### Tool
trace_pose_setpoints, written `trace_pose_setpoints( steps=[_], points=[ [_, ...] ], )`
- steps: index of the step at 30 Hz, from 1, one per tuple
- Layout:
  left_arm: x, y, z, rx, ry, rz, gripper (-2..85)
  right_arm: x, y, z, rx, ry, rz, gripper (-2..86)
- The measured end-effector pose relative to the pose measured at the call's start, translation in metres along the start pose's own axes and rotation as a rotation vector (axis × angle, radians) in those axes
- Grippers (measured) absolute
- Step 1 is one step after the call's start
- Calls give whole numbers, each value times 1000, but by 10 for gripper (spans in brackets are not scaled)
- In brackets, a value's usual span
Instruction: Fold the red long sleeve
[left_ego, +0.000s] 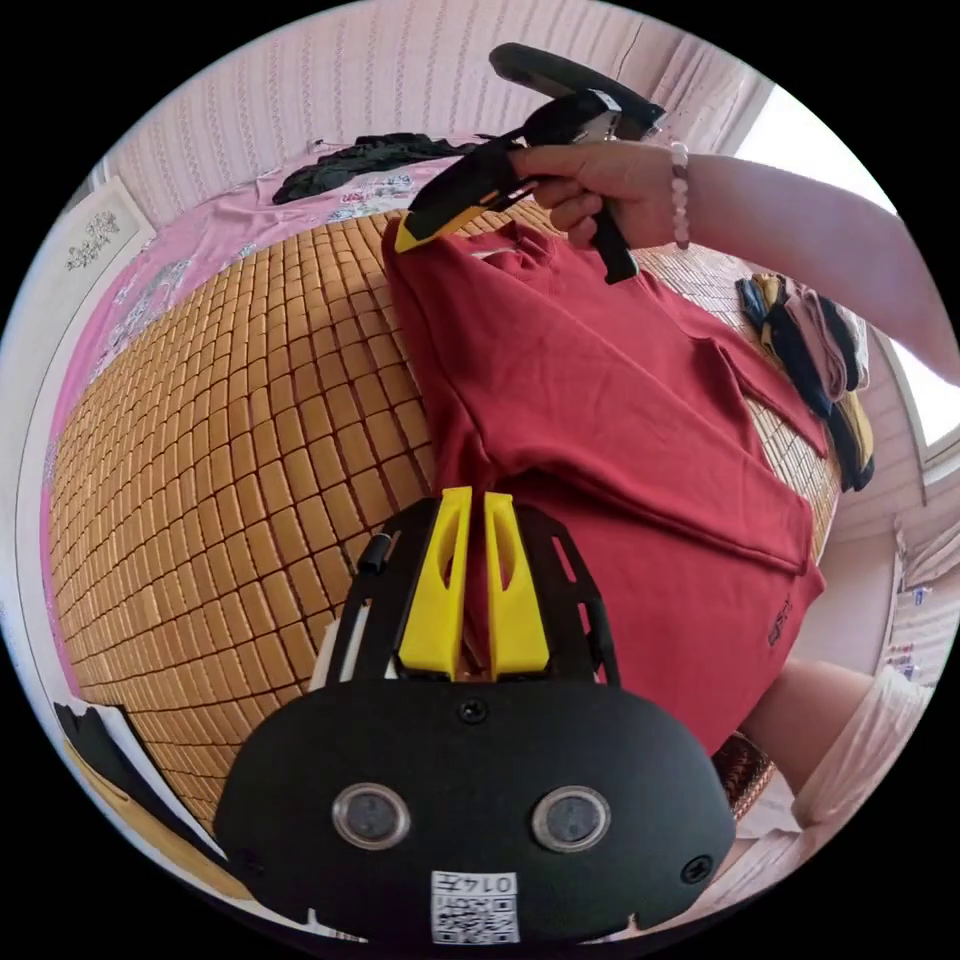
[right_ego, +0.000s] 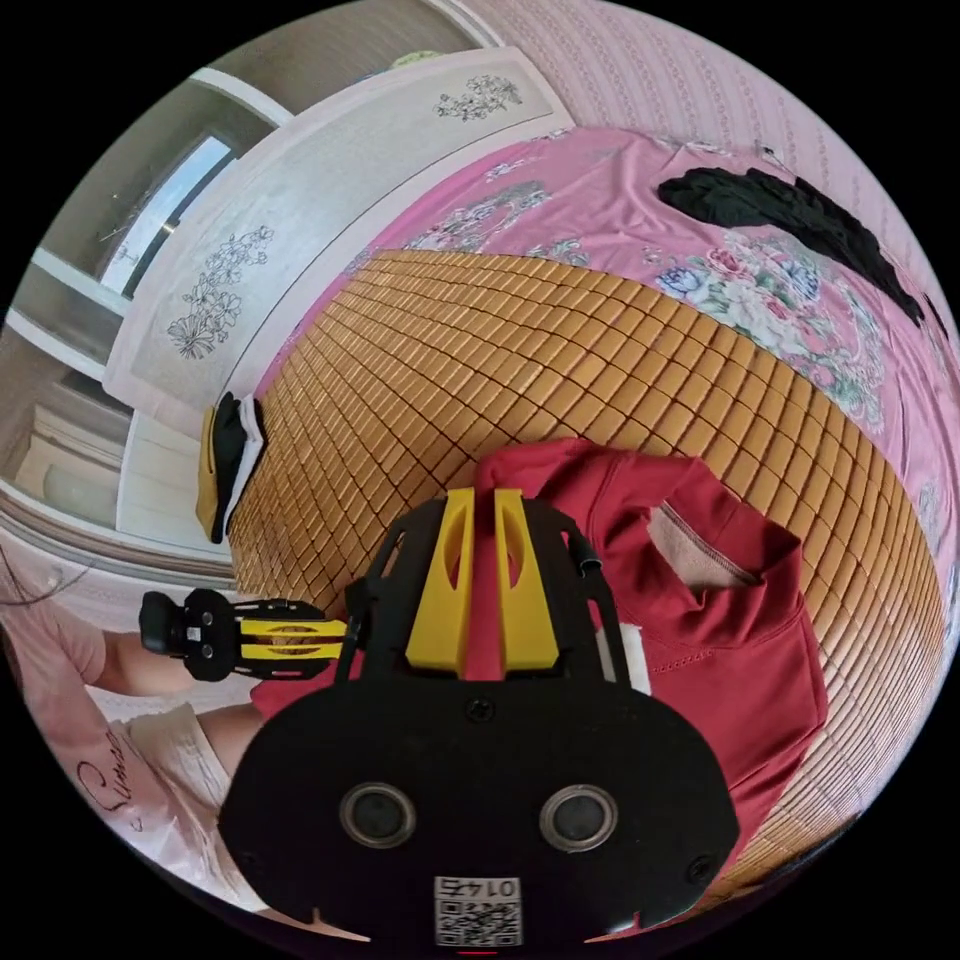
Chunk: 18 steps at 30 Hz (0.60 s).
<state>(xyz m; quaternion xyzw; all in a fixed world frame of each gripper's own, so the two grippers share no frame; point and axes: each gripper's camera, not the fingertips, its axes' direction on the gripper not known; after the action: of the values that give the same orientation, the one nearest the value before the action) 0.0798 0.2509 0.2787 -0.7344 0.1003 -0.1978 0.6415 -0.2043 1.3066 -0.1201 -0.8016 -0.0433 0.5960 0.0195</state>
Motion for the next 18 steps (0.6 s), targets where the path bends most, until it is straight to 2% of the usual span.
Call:
trace_pose_setpoints(
  steps=[4,7,9,10,11,15,18],
  points=[
    [-25,4,-26,64,36,-94,-7,-21,-37,6,-83,99,-117,37],
    [-53,11,-34,125,134,-242,-9,-19,-57,34,-133,197,-97,57],
    [-63,12,-25,103,111,-305,-9,-15,-59,53,-149,241,-77,67],
    [-66,9,-14,20,41,-313,-10,-12,-57,61,-149,236,-60,70],
    [-66,5,-3,-73,-7,-298,-10,-11,-56,61,-125,228,-51,71],
    [-66,1,-18,44,64,-320,-10,-14,-36,18,14,248,-25,81],
    [-54,-3,-34,109,78,-289,-10,-33,31,-22,174,388,-53,63]
  ],
)
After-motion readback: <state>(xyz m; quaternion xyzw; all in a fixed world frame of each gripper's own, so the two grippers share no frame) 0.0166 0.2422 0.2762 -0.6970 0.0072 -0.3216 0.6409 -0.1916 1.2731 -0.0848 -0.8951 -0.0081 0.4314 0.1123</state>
